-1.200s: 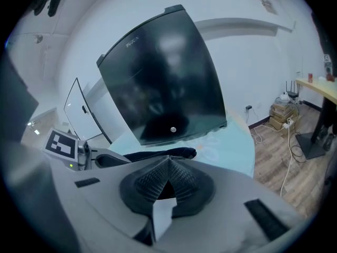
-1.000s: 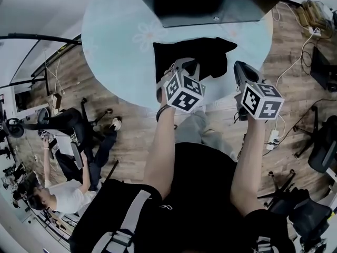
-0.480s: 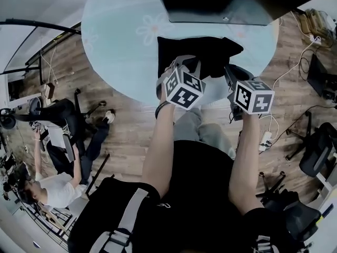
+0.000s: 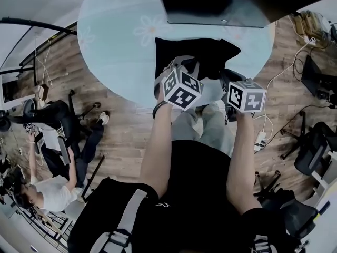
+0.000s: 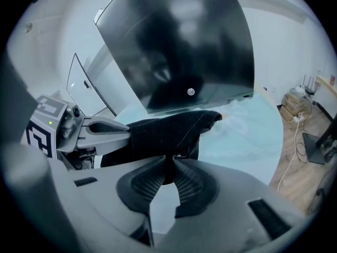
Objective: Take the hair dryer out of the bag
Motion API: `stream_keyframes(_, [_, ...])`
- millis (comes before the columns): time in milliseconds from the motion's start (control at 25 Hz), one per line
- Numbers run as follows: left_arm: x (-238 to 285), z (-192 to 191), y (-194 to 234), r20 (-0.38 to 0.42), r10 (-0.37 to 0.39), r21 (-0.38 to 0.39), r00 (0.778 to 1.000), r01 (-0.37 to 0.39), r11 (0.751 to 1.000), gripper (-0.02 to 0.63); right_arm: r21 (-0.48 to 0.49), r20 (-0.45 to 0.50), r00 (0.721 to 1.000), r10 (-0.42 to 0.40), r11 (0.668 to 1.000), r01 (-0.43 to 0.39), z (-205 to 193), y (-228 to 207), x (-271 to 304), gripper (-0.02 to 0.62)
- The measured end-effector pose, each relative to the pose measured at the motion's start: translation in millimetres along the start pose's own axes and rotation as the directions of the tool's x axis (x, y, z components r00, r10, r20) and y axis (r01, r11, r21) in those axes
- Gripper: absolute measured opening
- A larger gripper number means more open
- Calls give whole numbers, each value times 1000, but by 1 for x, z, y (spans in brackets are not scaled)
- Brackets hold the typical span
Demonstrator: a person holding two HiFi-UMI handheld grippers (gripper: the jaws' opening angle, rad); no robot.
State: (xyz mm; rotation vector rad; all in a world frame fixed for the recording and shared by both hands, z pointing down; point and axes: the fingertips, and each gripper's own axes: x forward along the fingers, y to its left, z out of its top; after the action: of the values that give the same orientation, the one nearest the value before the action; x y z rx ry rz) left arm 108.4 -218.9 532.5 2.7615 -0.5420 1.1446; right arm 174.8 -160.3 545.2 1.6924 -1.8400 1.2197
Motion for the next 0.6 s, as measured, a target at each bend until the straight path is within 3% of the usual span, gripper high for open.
stream_keyframes(240, [2,2,-1,-7,-6,-2,1000,6,1000,17,5,-26,1000,-6,1000,6,-3,-8,6,44])
stream_keyframes(440, [4,3,2,-7,-11,-63,1000,10,998,20,11,-43,999,-3,1000,4,-4,-18,12,48])
stream_keyframes(520, [5,3,2,-14,-11,-61,1000,10,998,20,29,-36,999,24,999,-23,-2,-20,14,98])
stream_keyframes(600, [5,3,2,-21,-16,-60,1000,15,998,21,48,-27,999,47,998,-45,0,-21,16,101])
